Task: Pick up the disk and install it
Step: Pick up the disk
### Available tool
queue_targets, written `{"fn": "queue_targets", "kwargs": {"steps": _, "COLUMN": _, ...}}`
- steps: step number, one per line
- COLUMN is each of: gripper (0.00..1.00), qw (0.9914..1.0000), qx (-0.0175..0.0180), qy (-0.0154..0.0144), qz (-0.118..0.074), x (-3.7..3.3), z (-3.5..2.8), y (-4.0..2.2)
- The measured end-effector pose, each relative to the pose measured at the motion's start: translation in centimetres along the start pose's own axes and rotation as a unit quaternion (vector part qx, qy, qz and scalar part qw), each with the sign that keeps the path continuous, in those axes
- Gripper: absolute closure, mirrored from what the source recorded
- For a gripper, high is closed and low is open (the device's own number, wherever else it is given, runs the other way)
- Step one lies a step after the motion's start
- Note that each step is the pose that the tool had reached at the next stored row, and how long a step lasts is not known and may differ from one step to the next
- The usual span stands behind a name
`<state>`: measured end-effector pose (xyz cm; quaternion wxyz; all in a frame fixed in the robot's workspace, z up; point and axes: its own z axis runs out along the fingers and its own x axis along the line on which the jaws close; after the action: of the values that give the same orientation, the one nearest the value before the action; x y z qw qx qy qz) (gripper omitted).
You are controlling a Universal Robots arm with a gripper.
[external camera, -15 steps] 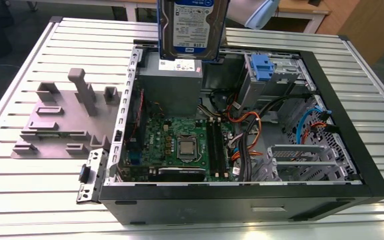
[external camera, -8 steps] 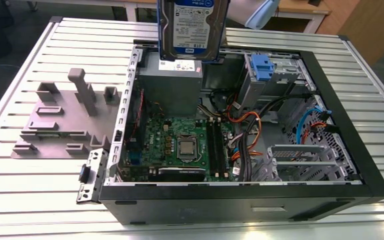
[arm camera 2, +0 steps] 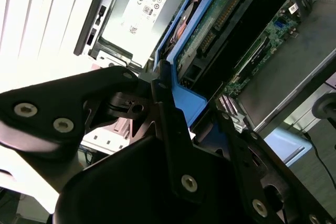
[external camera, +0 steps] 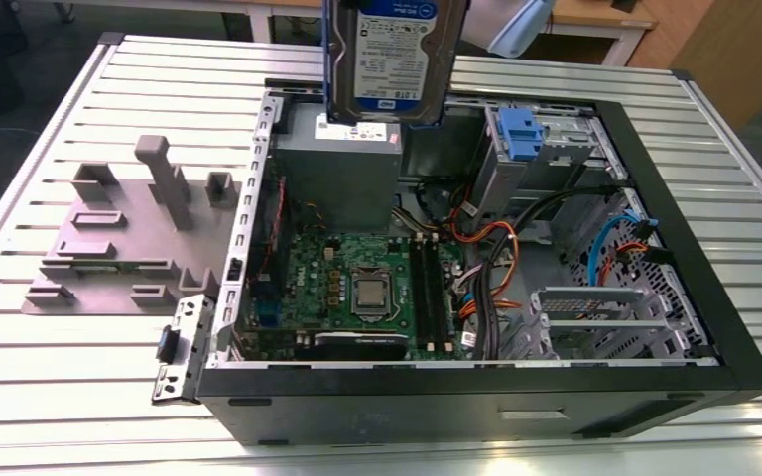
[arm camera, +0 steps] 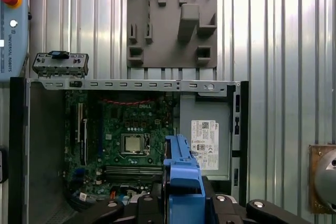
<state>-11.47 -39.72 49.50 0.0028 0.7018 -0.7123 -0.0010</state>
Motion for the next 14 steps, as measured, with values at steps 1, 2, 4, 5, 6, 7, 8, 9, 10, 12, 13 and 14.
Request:
{"fn": "queue_targets", "kwargs": {"steps": 1, "gripper": 0.64, "qw": 1.00000, "qx": 0.0000, "qy": 0.0001, "qz": 0.000, "x": 0.33, "z": 0.02, "y": -0.02}}
{"fn": "queue_targets", "kwargs": {"steps": 2, "gripper": 0.64, "qw": 1.00000, "qx": 0.0000, "qy": 0.0000, "qz": 0.000, "x": 0.74, "z": 0.06, "y": -0.04}}
{"fn": "queue_targets", "kwargs": {"steps": 4, "gripper": 0.64, "qw": 1.00000, "qx": 0.0000, "qy": 0.0000, "qz": 0.000, "x": 1.52, "z": 0.14, "y": -0.09}}
{"fn": "queue_targets", "kwargs": {"steps": 5, "gripper": 0.64, "qw": 1.00000, "qx": 0.0000, "qy": 0.0000, "qz": 0.000, "x": 1.89, "z": 0.18, "y": -0.14}}
{"fn": "queue_targets", "kwargs": {"steps": 6, "gripper": 0.64, "qw": 1.00000, "qx": 0.0000, "qy": -0.0001, "qz": 0.000, "x": 2.23, "z": 0.22, "y": -0.20}}
{"fn": "queue_targets", "kwargs": {"steps": 7, "gripper": 0.64, "qw": 1.00000, "qx": 0.0000, "qy": 0.0000, "qz": 0.000, "x": 2.55, "z": 0.26, "y": -0.28}}
{"fn": "queue_targets", "kwargs": {"steps": 8, "gripper": 0.64, "qw": 1.00000, "qx": 0.0000, "qy": 0.0000, "qz": 0.000, "x": 2.84, "z": 0.31, "y": -0.39}}
{"fn": "queue_targets", "kwargs": {"steps": 9, "gripper": 0.64, "qw": 1.00000, "qx": 0.0000, "qy": 0.0000, "qz": 0.000, "x": 3.11, "z": 0.39, "y": -0.53}}
{"fn": "queue_targets", "kwargs": {"steps": 10, "gripper": 0.64, "qw": 1.00000, "qx": 0.0000, "qy": 0.0000, "qz": 0.000, "x": 3.31, "z": 0.46, "y": -0.66}}
{"fn": "queue_targets", "kwargs": {"steps": 12, "gripper": 0.64, "qw": 1.00000, "qx": 0.0000, "qy": -0.0001, "qz": 0.000, "x": 3.37, "z": 0.51, "y": -0.68}}
{"fn": "queue_targets", "kwargs": {"steps": 13, "gripper": 0.64, "qw": 1.00000, "qx": 0.0000, "qy": -0.0001, "qz": 0.000, "x": 3.37, "z": 0.51, "y": -0.69}}
{"fn": "queue_targets", "kwargs": {"steps": 14, "gripper": 0.64, "qw": 1.00000, "qx": 0.0000, "qy": 0.0000, "qz": 0.000, "x": 3.37, "z": 0.52, "y": -0.72}}
